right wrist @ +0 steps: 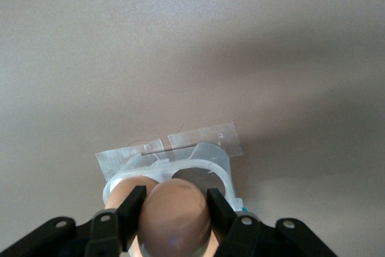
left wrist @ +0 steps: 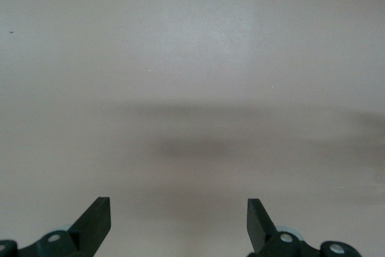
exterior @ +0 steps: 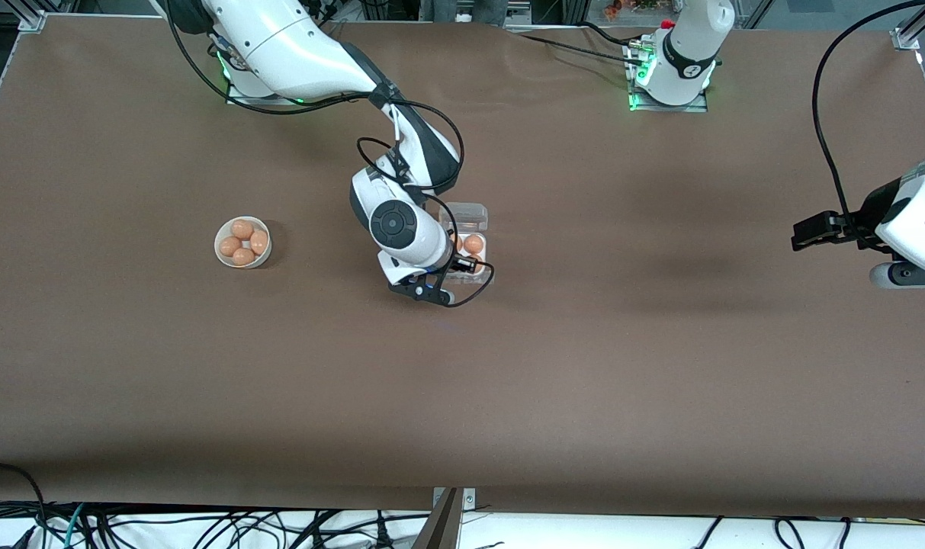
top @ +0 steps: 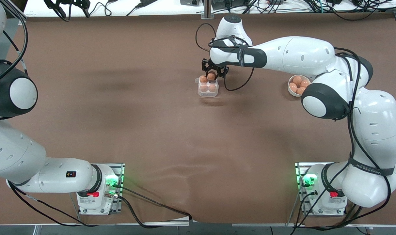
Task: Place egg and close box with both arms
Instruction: 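Lower the egg into the slot and open the right gripper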
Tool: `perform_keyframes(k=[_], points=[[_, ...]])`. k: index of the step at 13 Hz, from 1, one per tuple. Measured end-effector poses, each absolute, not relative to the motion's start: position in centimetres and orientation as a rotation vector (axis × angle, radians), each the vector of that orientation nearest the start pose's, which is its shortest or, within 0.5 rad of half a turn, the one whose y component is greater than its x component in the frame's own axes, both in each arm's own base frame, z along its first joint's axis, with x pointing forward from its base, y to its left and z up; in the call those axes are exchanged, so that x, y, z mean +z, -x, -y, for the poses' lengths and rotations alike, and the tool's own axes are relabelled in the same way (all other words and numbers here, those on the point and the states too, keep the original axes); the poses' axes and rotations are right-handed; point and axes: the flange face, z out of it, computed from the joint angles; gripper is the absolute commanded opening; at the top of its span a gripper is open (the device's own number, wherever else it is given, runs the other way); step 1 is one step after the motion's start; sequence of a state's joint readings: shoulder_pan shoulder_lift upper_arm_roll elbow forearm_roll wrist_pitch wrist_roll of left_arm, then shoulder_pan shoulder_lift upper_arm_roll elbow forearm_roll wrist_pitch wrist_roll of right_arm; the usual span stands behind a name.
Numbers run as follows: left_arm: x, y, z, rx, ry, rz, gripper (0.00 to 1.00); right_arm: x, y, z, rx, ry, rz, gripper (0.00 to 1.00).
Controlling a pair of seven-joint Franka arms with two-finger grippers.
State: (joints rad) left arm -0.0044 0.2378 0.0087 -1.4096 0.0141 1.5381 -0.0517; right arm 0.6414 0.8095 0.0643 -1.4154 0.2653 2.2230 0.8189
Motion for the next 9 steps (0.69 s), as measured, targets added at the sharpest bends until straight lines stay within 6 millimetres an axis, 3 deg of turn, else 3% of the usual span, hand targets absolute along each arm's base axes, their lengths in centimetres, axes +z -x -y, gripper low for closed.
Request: perform_keyframes(k=[2, 5, 6, 8, 9], points=[[55.8, -62.0, -0.4, 0.170, 3.117, 0.087, 1.00, 21.9, -55.7, -47.2, 0.261, 2.912, -0.433, 0.83], [55.8, -62.0, -0.3, 0.170, 3.117, 0.085, 1.00, 22.1, -55.9, -47.1, 0.252, 2.911, -0.424, 0.88], [55.8, -62.0, 0.0, 0.170, 3.118, 0.077, 1.00, 22.4, -56.3, -47.0, 0.239, 2.910, -0.415, 0.96], [55.8, -61.9, 2.2, 0.171, 3.136, 0.027, 1.00, 23.7, -57.8, -46.3, 0.199, 2.896, -0.402, 1.00], [55.8, -61.8, 4.2, 0.173, 3.146, 0.006, 1.00, 24.5, -58.8, -45.5, 0.174, 2.892, -0.390, 1.00]])
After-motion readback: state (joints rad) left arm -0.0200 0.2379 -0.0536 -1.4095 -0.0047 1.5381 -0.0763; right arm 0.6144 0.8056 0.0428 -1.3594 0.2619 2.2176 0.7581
